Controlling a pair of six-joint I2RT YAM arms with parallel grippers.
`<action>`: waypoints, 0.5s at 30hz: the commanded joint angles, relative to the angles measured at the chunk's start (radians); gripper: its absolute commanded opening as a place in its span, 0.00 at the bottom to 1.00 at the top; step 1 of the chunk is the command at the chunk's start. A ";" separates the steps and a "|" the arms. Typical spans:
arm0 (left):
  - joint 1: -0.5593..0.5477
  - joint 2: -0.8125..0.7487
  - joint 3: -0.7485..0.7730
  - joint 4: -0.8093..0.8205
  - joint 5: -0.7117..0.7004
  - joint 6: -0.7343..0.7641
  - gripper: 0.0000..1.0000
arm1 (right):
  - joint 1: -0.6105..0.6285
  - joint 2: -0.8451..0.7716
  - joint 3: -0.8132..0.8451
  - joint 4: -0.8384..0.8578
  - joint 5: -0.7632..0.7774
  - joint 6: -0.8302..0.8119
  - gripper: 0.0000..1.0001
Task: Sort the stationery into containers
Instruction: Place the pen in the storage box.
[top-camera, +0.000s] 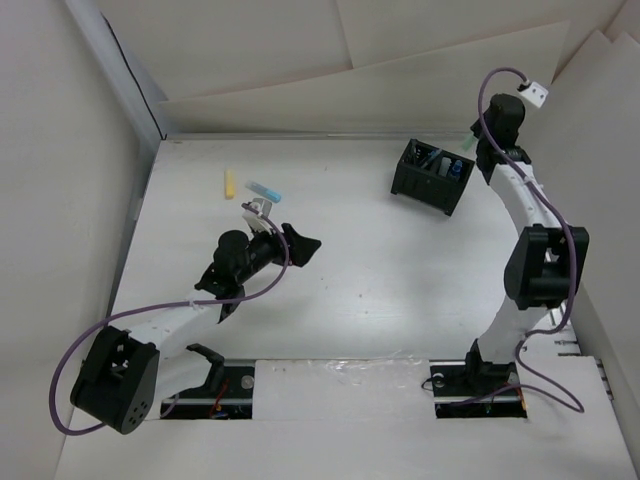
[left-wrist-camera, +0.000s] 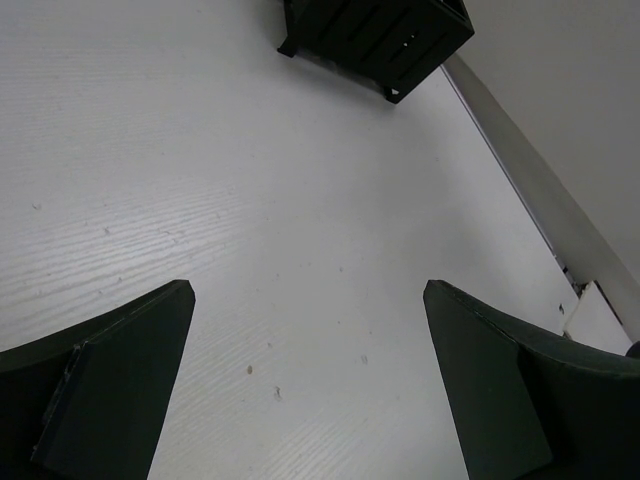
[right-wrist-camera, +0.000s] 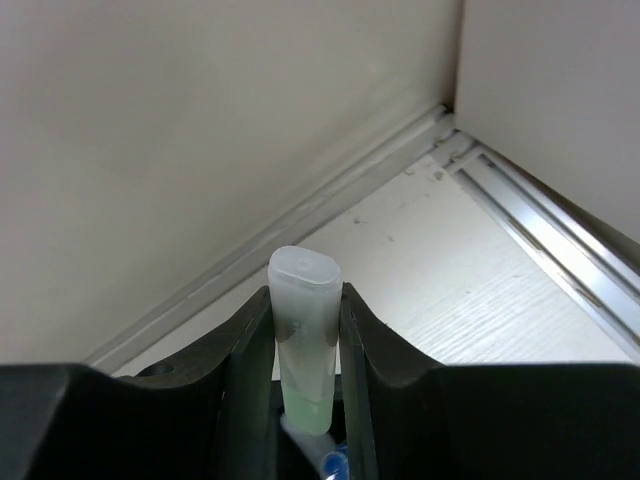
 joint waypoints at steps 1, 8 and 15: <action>-0.002 -0.008 0.010 0.031 0.013 -0.004 1.00 | 0.016 0.046 0.051 -0.036 0.136 -0.052 0.12; -0.002 -0.026 0.010 0.005 -0.056 -0.004 1.00 | 0.037 0.102 0.051 -0.036 0.170 -0.072 0.10; -0.002 -0.026 0.012 -0.045 -0.139 -0.063 1.00 | 0.068 0.112 0.009 -0.024 0.196 -0.072 0.10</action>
